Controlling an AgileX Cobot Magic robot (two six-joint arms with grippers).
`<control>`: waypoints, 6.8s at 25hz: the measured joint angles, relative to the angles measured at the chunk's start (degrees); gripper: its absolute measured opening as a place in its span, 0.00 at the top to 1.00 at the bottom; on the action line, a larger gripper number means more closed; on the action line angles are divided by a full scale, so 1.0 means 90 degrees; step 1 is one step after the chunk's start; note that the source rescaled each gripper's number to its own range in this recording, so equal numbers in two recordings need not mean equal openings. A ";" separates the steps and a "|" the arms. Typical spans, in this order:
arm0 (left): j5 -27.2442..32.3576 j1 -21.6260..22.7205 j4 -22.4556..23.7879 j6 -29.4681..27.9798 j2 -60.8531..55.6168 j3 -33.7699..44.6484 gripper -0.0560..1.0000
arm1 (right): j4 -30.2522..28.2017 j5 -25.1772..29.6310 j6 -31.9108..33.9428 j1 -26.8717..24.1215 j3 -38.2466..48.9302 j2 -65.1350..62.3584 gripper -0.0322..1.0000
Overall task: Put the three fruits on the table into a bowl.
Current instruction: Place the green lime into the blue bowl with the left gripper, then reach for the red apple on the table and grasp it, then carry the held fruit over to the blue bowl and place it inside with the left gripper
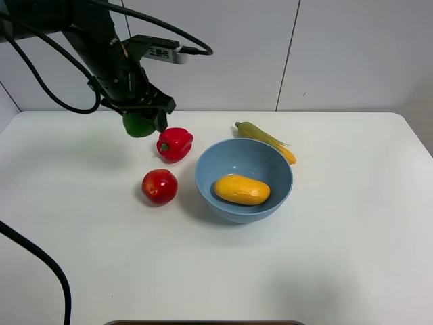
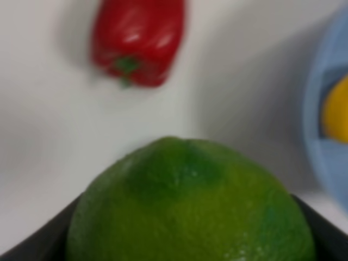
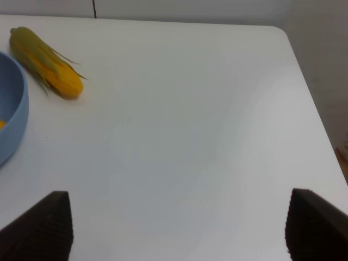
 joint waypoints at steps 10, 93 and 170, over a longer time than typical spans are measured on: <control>-0.0825 -0.1260 -0.0018 -0.0565 0.0163 -0.0021 0.95 | 0.0000 0.0000 0.0000 0.0000 0.0000 0.0000 0.47; 0.0282 -0.0254 0.0395 -0.0595 0.0824 0.0533 0.02 | 0.0000 0.0000 0.0000 0.0000 0.0000 0.0000 0.47; -0.1014 0.0034 -0.0049 -0.0501 0.2159 0.1025 0.70 | 0.0000 0.0000 0.0000 0.0000 0.0000 0.0000 0.47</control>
